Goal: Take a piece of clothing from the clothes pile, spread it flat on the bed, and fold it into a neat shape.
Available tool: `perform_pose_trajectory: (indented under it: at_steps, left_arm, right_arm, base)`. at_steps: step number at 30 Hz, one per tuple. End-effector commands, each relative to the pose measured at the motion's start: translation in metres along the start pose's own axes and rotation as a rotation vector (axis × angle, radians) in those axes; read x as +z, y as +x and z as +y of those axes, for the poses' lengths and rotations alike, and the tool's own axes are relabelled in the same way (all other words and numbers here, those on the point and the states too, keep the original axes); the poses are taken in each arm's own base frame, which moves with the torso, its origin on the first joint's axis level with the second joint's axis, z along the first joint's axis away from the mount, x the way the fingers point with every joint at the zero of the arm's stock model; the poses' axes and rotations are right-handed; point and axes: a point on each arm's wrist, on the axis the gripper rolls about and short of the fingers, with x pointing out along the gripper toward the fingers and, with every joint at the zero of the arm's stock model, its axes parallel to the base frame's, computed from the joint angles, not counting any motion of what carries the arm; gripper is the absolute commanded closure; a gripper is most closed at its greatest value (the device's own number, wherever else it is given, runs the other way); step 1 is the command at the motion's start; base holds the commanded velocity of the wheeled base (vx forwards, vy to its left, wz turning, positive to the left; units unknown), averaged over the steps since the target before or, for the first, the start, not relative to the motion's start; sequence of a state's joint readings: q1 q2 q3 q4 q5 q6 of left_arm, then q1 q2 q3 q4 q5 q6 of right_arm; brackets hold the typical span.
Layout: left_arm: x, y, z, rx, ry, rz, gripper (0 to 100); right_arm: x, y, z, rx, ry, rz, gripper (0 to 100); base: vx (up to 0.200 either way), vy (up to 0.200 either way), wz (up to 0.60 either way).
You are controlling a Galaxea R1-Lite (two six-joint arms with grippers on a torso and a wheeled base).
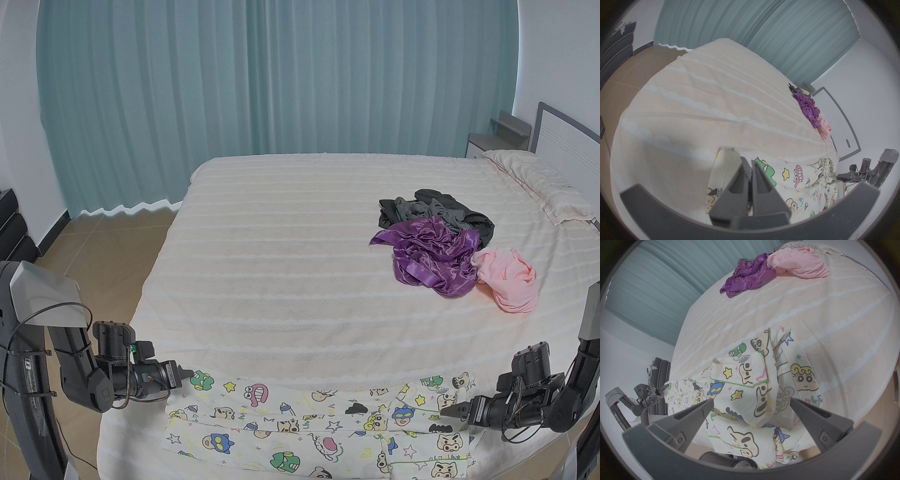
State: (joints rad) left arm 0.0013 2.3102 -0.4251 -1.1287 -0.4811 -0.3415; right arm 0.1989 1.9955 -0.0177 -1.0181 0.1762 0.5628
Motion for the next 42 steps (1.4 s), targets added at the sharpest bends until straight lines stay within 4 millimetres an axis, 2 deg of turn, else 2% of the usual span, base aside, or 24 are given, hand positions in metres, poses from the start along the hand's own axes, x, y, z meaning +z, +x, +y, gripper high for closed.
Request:
perform_pose_trajectory:
  at_steps: [1, 7, 8, 16, 22, 26, 32, 42]
  left_arm:
    - [0.012, 0.005, -0.001, -0.005, 0.006, -0.018, 100]
    - [0.014, 0.010, 0.001, 0.002, -0.006, 0.008, 100]
    - [0.015, 0.012, 0.001, 0.003, -0.007, 0.009, 0]
    - [0.012, 0.006, 0.005, 0.020, -0.026, 0.019, 0]
    - [0.002, -0.013, 0.006, 0.044, -0.039, 0.044, 0]
    - [-0.012, -0.023, 0.012, 0.057, 0.026, 0.085, 0]
    - [-0.019, -0.030, 0.009, 0.052, 0.025, 0.103, 0]
    - [-0.018, -0.045, -0.003, -0.014, 0.051, 0.091, 0]
  right_arm:
    - [0.000, 0.002, 0.000, -0.003, 0.001, 0.006, 0]
    - [-0.001, 0.002, -0.001, -0.006, 0.002, 0.010, 0]
    - [-0.001, 0.002, -0.001, -0.005, 0.002, 0.012, 0]
    - [-0.001, 0.003, -0.001, -0.007, 0.003, 0.016, 0]
    - [-0.002, 0.003, -0.002, -0.005, 0.002, 0.024, 0]
    - [-0.002, 0.003, -0.002, -0.006, 0.003, 0.025, 0]
    - [-0.002, 0.003, -0.002, -0.005, 0.004, 0.026, 0]
    - [-0.002, 0.003, -0.002, -0.001, 0.003, 0.029, 0]
  base:
    - [0.000, 0.000, 0.00]
    - [0.000, 0.000, 0.00]
    - [0.000, 0.000, 0.00]
    - [0.000, 0.000, 0.00]
    - [0.000, 0.000, 0.00]
    - [0.000, 0.000, 0.00]
    - [0.000, 0.000, 0.00]
    - [0.000, 0.000, 0.00]
